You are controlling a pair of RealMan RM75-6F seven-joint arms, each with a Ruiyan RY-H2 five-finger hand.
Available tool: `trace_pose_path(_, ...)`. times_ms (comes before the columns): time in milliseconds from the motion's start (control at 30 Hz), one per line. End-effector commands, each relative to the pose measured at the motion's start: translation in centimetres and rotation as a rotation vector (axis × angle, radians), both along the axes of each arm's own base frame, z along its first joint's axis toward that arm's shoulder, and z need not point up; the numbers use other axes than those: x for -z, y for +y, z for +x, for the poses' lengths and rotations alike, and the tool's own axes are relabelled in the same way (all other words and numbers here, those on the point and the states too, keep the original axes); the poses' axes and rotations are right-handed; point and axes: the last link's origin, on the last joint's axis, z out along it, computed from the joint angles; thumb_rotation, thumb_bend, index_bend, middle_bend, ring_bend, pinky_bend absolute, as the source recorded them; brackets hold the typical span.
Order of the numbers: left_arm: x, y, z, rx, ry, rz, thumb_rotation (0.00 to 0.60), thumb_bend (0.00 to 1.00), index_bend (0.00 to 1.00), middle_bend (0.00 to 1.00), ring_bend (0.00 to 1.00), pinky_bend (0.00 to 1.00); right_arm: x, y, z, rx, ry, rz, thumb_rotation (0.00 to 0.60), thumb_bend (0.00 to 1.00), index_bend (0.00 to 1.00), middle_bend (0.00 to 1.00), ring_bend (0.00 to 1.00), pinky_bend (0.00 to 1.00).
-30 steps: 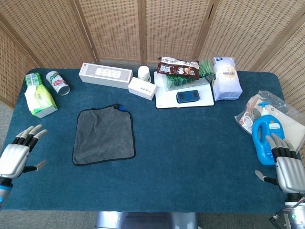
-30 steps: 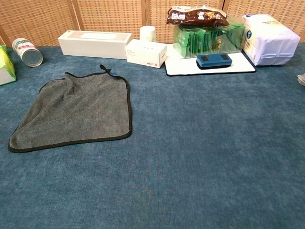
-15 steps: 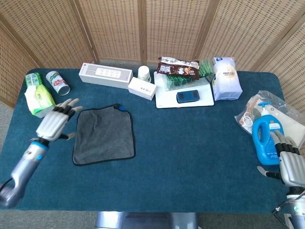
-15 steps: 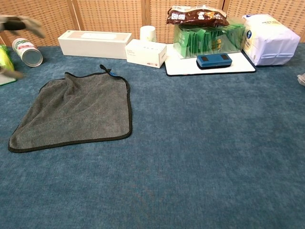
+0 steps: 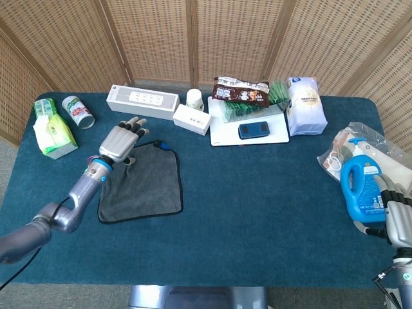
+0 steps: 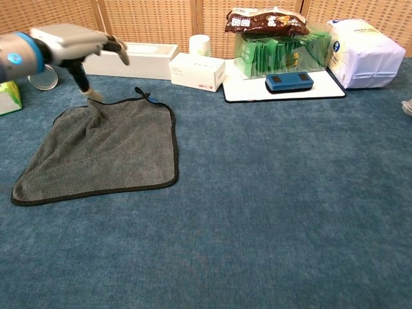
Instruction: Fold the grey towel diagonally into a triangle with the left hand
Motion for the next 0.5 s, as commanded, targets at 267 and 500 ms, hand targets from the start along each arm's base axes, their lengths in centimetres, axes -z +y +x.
trace_pose_path(267,3.9,2.5,1.7,-0.031,0.073,-0.024,0.6,0.22,0.23,0.11,0.11,0.23,-0.4,-0.2,-0.7,0.028,-0.012,-0.009,0.6,0.0,0.03,0.0,0.0,0.0)
trace_pose_path(500,6.0,3.6,2.9,-0.029,0.124,-0.016,0.6,0.22,0.25,0.08,0.11,0.23,-0.5,-0.2,-0.9,0.035,-0.014,-0.013,0.6,0.0,0.03,0.0,0.0,0.0)
